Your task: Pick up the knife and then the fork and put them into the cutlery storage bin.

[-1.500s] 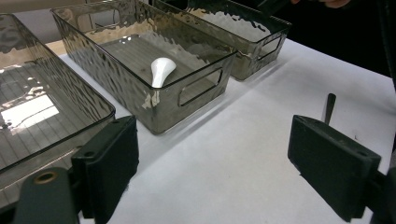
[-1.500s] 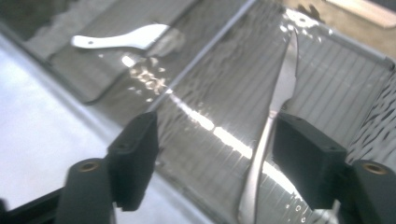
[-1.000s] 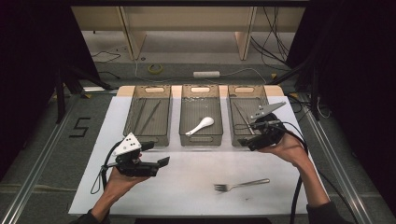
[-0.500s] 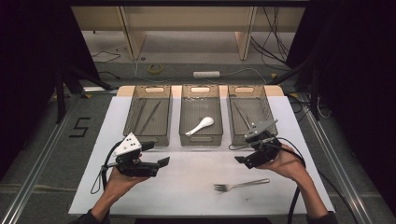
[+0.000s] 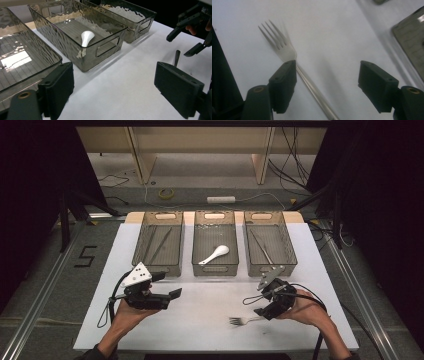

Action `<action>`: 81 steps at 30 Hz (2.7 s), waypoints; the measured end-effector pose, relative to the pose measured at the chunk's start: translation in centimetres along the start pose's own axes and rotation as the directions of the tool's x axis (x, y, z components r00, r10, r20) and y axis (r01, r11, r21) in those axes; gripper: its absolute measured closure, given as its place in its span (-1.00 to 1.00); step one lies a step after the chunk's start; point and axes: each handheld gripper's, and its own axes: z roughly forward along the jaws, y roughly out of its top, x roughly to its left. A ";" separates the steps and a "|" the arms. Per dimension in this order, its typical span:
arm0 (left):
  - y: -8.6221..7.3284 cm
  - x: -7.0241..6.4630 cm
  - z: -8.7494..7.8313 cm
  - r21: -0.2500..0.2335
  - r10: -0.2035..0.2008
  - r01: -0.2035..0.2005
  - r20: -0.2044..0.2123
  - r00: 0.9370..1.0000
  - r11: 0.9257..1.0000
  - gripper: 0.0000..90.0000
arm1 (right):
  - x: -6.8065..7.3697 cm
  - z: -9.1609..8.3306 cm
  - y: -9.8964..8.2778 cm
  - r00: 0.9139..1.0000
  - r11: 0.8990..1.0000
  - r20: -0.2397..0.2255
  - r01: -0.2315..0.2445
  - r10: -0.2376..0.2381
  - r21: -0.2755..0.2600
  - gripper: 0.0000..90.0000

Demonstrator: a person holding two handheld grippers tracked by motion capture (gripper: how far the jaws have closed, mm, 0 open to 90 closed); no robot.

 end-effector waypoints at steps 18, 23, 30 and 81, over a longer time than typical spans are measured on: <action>0.0 0.0 0.0 0.004 0.007 -0.007 0.003 1.000 1.000 -0.65 | 0.7 2.6 -0.8 0.998 0.990 -0.026 0.061 -0.058 0.124 0.16; 0.0 0.0 0.0 0.001 0.004 -0.004 0.003 1.000 1.000 -0.65 | 1.0 2.9 -0.8 0.997 0.986 -0.046 0.069 -0.063 0.149 0.29; 0.0 0.0 0.0 0.005 0.007 -0.007 0.004 1.000 1.000 -0.65 | 1.2 3.3 -0.7 0.996 0.980 -0.057 0.073 -0.063 0.187 0.45; 0.0 -0.1 0.0 0.004 0.010 -0.010 0.006 1.000 1.000 -0.65 | 0.6 1.2 -0.1 0.996 0.993 -0.071 0.068 -0.061 0.092 0.89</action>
